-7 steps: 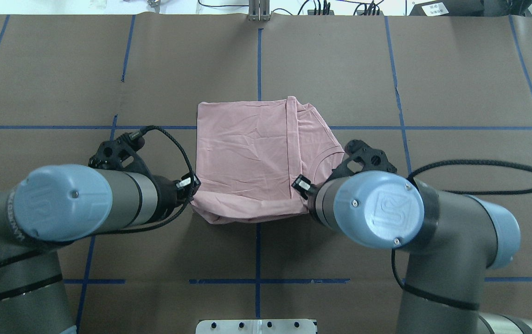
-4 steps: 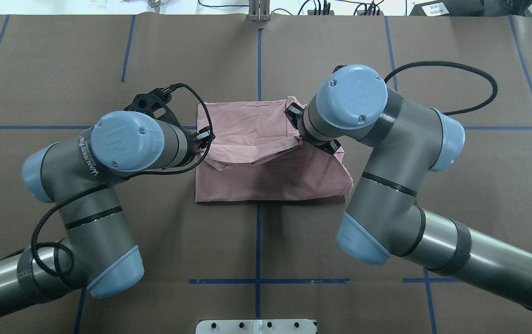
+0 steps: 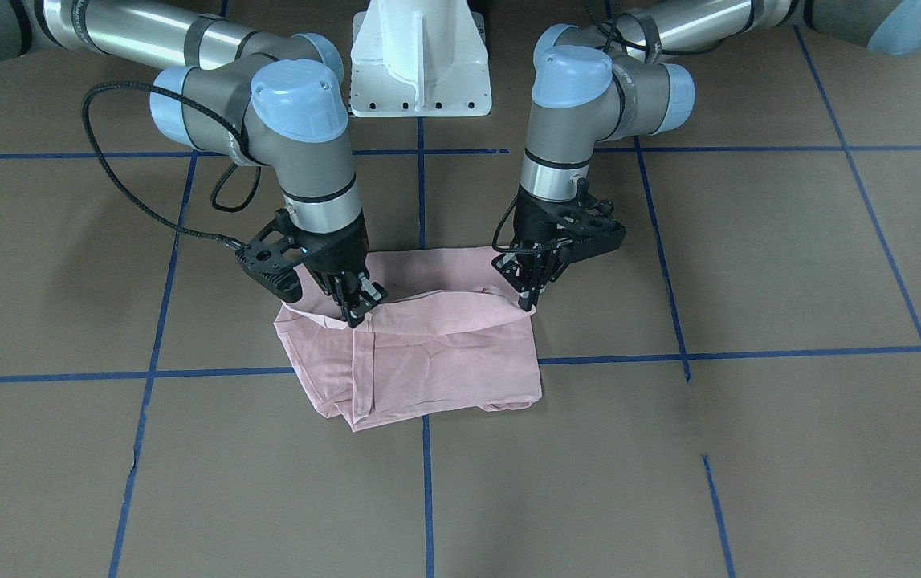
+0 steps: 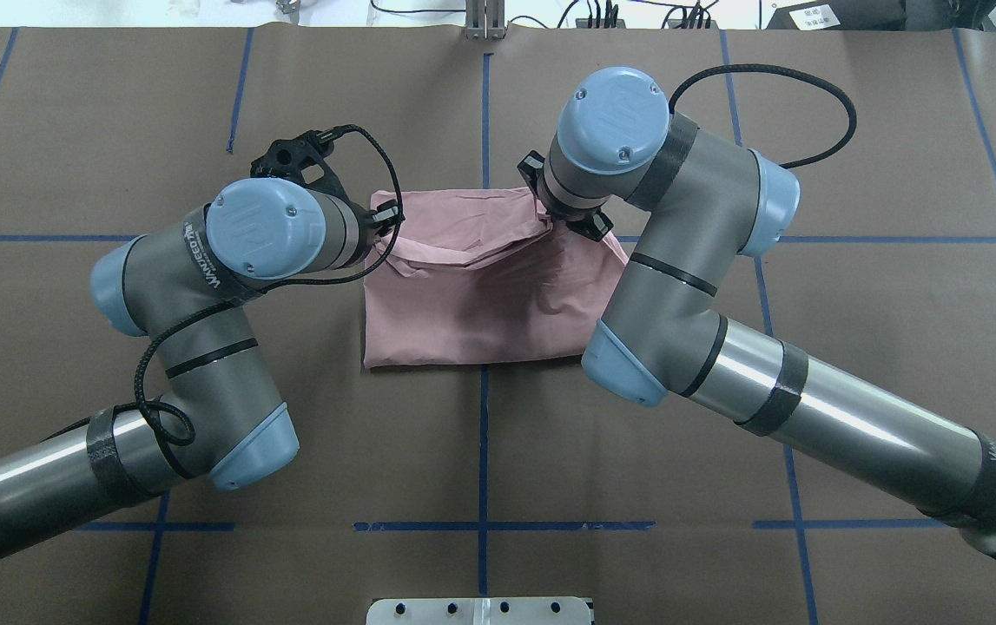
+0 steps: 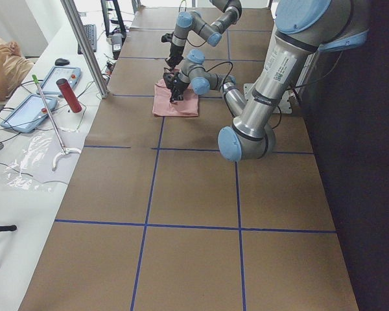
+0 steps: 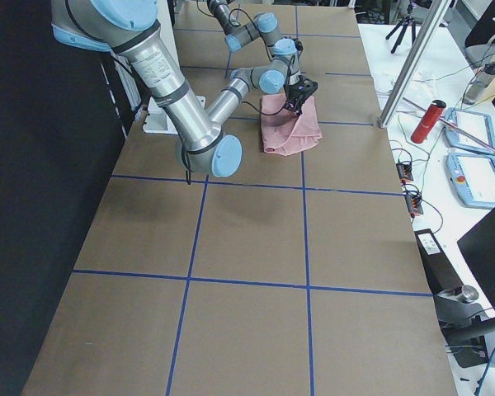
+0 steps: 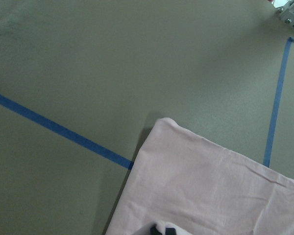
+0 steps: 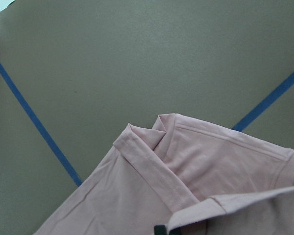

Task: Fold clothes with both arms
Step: 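Release the shirt and raise both grippers away from it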

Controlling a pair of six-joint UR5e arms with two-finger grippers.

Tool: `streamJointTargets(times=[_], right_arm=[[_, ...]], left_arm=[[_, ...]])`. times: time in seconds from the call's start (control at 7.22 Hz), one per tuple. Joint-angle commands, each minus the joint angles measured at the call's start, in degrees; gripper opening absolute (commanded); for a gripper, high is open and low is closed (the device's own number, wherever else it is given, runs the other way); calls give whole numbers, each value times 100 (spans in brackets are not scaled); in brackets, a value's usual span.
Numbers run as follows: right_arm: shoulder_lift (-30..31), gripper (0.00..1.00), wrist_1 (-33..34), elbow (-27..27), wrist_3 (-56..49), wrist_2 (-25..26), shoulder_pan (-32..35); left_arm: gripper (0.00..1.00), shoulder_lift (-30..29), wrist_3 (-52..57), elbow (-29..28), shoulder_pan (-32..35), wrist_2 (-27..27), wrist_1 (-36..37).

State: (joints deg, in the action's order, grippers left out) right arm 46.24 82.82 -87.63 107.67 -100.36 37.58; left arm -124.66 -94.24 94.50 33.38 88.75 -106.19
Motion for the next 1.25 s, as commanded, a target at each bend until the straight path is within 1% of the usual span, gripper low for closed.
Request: streamJointTargets(times=[0.0,0.14,0.28,0.42,0.55,0.69,0.83,0.97,1.11], right_arm=[[-158,0,-274,455,-79,-89,100],[-229,0,-327,588,-97,-98,135],[-308,9,-832,1189,-158,-142,171],[-596,29,-1734,2179,-237,-255,388],[-860,99,-2360,2945,-1264,-430,556],[-880,100,-2341,2953,-1422,-554,888],[-819,100,-2332,3049,-1963,-816,1161],[-749,100,-2332,3015,-2117,-880,1225],[-705,100,-2332,2936,-2170,-1054,1347]], left_arm=[[0,-180,160,-534,133,-25,-434],[0,-199,169,-703,186,-25,-698],[28,-277,361,-1053,256,-25,-849],[42,-661,650,-1683,431,-51,-990],[81,-839,1123,-2325,729,-51,-1522],[100,-841,1214,-2366,906,-25,-1849],[100,-832,1241,-2358,968,-7,-1896],[100,-823,1242,-2270,969,19,-1983],[100,-727,1259,-2017,1152,507,-1984]])
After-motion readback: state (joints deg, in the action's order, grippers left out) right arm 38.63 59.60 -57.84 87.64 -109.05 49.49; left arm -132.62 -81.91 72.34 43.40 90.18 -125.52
